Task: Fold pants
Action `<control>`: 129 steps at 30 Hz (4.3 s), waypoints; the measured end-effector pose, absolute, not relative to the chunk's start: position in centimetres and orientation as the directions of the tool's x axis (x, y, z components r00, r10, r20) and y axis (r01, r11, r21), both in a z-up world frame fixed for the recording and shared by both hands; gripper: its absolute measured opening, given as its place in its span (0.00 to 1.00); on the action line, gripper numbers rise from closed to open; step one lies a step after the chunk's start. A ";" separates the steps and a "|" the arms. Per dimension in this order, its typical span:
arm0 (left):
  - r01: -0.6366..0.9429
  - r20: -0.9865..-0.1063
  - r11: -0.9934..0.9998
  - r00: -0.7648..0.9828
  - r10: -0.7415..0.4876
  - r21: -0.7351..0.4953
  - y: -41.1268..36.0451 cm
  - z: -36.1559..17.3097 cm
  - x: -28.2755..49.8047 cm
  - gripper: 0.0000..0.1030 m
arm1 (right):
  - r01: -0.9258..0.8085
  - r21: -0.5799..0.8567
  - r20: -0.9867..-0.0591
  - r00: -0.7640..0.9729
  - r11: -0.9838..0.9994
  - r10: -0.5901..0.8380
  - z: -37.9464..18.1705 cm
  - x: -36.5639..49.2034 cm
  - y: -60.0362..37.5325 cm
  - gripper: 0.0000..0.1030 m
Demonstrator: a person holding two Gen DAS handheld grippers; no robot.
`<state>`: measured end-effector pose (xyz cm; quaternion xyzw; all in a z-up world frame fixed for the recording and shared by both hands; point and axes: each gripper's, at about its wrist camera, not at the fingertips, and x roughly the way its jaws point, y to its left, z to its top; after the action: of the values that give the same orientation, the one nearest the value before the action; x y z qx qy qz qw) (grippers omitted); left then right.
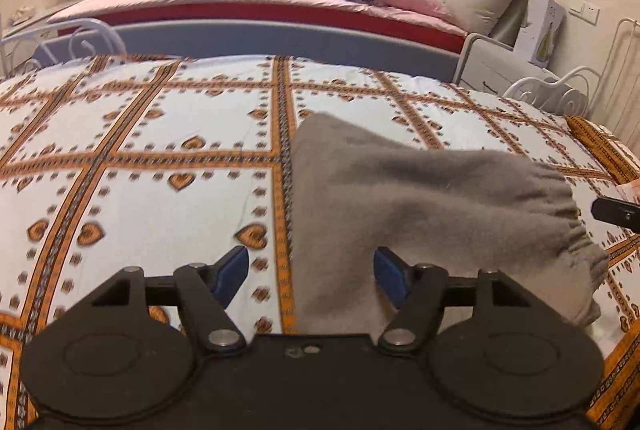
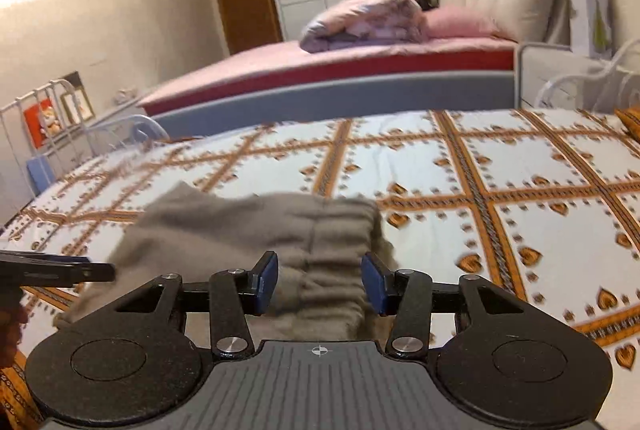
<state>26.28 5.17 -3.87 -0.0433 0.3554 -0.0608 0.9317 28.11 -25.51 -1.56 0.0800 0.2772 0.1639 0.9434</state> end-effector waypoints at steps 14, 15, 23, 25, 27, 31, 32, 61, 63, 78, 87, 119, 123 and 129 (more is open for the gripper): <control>0.114 -0.695 0.985 0.698 -0.172 -0.129 4.9 -5.6 30.6 0.66 | -0.266 0.123 -0.626 0.727 0.956 0.283 -4.8 33.7 -23.3 0.49; 0.114 -0.692 0.985 0.701 -0.174 -0.132 5.1 -5.4 30.4 0.66 | -0.260 0.127 -0.623 0.730 0.957 0.281 -4.5 33.6 -23.5 0.50; 0.132 -0.706 0.973 0.670 -0.230 -0.191 7.4 -5.7 28.5 0.82 | -0.233 0.360 -0.597 0.687 0.904 0.415 -3.3 32.4 -28.8 0.64; 0.118 -0.711 0.958 0.648 -0.274 -0.263 8.0 -6.1 28.5 0.84 | -0.187 0.464 -0.614 0.637 0.866 0.466 -4.7 32.5 -30.2 0.68; 0.105 -0.713 0.944 0.630 -0.308 -0.314 8.4 -6.5 28.6 0.86 | -0.140 0.571 -0.606 0.592 0.809 0.530 -6.2 32.5 -31.3 0.69; 0.077 -0.709 0.910 0.602 -0.368 -0.407 8.8 -7.2 29.4 0.88 | -0.046 0.700 -0.555 0.593 0.712 0.584 -7.7 32.5 -33.4 0.69; 0.066 -0.709 0.904 0.597 -0.376 -0.423 9.0 -7.5 29.5 0.89 | -0.032 0.725 -0.539 0.595 0.688 0.596 -7.8 32.6 -33.9 0.70; 0.156 -0.532 0.775 0.644 -0.549 -0.612 9.8 -6.8 32.9 0.14 | -0.214 0.777 -0.407 0.547 0.593 0.731 -5.5 36.9 -30.8 0.47; 0.154 -0.522 0.775 0.657 -0.543 -0.613 10.2 -6.3 33.2 0.14 | -0.270 0.762 -0.378 0.553 0.589 0.743 -4.0 37.3 -30.2 0.46; 0.114 -0.566 0.875 0.721 -0.399 -0.471 12.0 -9.6 44.3 0.56 | -0.177 0.646 -0.556 0.557 0.742 0.617 -7.8 54.0 -26.6 0.70; 0.069 -0.629 0.926 0.715 -0.306 -0.372 11.1 -8.4 42.6 0.66 | -0.254 0.591 -0.476 0.656 0.766 0.585 -5.8 50.3 -27.4 0.75; 0.088 -0.534 0.990 0.835 -0.131 -0.106 1.7 0.5 10.1 0.94 | -0.246 0.139 -0.528 0.801 0.959 0.282 1.1 16.1 -24.9 1.00; 0.082 -0.509 0.993 0.853 -0.116 -0.088 0.4 0.2 6.2 0.94 | -0.278 0.143 -0.509 0.803 0.950 0.311 1.3 12.2 -23.9 1.00; 0.100 -0.502 0.991 0.855 -0.130 -0.086 -0.7 0.0 6.3 0.94 | -0.314 0.097 -0.457 0.829 0.945 0.322 1.5 10.3 -22.3 1.00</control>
<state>6.34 -0.71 -0.02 -0.0286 0.2625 -0.0597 0.9627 10.33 -22.35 1.52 0.0090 0.2405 0.1662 0.9563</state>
